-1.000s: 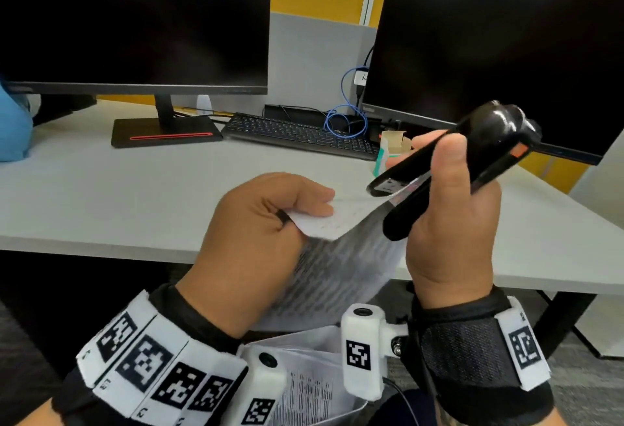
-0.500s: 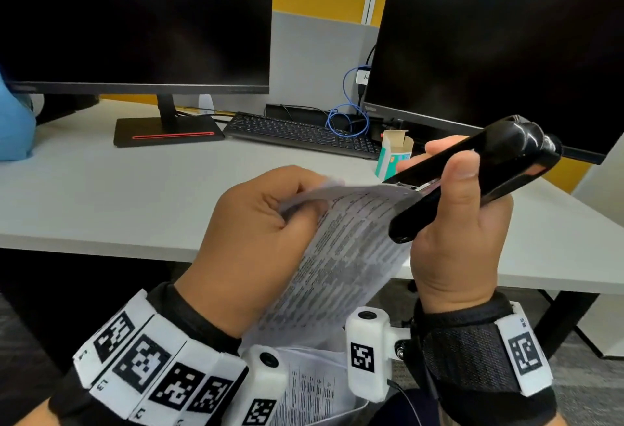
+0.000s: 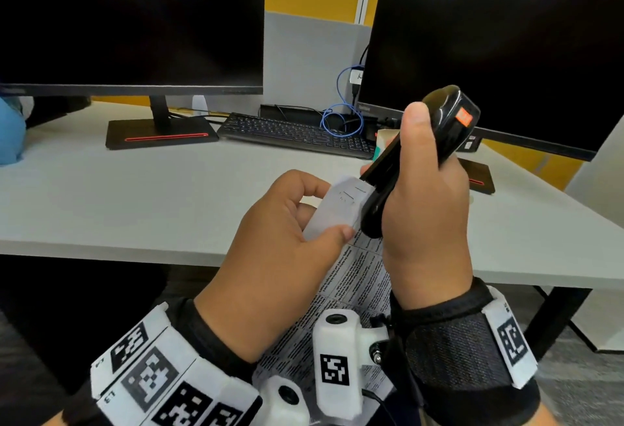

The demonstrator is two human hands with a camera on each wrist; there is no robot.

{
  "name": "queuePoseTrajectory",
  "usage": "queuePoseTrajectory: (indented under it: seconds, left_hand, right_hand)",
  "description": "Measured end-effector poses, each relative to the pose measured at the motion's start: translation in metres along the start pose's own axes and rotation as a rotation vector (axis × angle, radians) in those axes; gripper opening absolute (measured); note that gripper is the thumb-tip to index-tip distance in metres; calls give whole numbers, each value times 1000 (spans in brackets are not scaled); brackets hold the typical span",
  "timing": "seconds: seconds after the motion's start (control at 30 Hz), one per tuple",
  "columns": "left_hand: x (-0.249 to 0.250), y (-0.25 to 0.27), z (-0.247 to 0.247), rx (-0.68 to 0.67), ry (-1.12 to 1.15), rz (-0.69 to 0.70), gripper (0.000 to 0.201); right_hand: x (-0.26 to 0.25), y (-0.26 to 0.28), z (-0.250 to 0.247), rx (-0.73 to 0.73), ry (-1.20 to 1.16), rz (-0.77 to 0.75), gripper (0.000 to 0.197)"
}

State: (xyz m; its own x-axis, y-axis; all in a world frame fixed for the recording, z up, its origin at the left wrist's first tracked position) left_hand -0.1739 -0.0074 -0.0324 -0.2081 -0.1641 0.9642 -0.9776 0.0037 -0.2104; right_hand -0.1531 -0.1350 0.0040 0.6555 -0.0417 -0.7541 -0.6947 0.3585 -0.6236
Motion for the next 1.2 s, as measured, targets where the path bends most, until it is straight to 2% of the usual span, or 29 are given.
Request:
queuePoseTrajectory:
  seconds: [0.23,0.37,0.5,0.6,0.77,0.83,0.93,1.07,1.2]
  left_hand:
    - [2,0,2,-12,17,-6,38]
    - [-3,-1,5,-83,33,-30,34]
    - [-10,-4,5,-206,-196,-47,20]
    - [-13,-8,-3,-144,-179,-7,14]
    - [-8,-13,-19,28,70,103,42]
    - [-9,-13,-21,50,92,145,44]
    - [-10,-12,-23,68,76,200,45]
    - [-8,-8,-21,65,67,186,48]
    - [-7,-9,-22,49,42,162,42]
  right_hand:
    - [-1,-1,-3,6,-5,-55,36]
    - [1,-3,-3,-37,-18,-90,33]
    - [8,-4,-4,-91,-45,-60,46]
    - [8,-5,-12,-56,-95,-80,58]
    - [8,-4,-28,22,-6,-185,46]
    - [7,-2,-31,30,24,-257,39]
    - [6,2,-33,4,64,-340,44]
    - [7,3,-35,11,78,-368,53]
    - [4,4,-34,7,67,-370,46]
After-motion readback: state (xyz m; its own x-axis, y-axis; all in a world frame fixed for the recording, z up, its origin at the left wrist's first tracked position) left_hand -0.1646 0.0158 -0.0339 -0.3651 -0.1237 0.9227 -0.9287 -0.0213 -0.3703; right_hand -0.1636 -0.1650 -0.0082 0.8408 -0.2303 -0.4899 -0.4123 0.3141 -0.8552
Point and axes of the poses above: each hand's wrist, its own y-axis away from the middle knuckle, its own z-axis out of the palm, x = y × z, the point moved 3 cm from there along -y, towards the middle knuckle, and after that the axes turned 9 degrees about -z, right-handed, at the moved point
